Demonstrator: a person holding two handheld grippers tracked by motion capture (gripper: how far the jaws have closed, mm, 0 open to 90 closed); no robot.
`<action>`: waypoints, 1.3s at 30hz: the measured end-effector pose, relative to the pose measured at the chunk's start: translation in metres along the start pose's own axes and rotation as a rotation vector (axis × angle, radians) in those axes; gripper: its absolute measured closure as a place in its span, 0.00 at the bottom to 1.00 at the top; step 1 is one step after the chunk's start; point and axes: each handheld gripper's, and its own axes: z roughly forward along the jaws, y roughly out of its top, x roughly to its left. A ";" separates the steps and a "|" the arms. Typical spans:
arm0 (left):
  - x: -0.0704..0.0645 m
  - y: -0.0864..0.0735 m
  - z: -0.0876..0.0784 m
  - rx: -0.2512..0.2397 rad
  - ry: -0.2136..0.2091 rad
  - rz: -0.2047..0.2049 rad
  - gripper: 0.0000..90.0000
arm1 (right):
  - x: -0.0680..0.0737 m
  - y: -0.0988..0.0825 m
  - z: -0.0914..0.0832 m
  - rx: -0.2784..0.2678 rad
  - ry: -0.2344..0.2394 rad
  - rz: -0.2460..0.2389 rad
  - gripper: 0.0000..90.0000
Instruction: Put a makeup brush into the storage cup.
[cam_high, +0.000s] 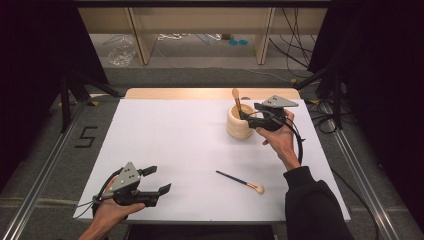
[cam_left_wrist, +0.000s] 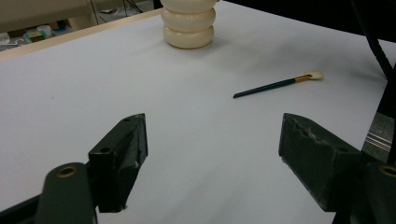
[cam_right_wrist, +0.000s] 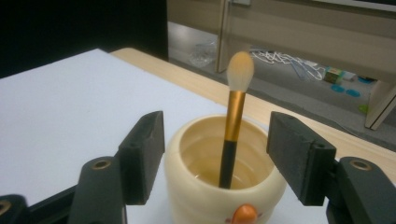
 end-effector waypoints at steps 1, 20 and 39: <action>0.000 0.000 0.000 -0.001 -0.002 0.000 0.26 | 0.002 0.000 -0.002 -0.006 0.006 0.000 0.41; 0.001 0.001 -0.001 -0.025 0.003 -0.008 0.26 | 0.033 -0.005 -0.037 -0.016 0.095 -0.007 0.32; 0.002 0.002 -0.001 -0.025 -0.001 -0.007 0.26 | 0.043 -0.016 -0.059 0.024 0.134 -0.046 0.30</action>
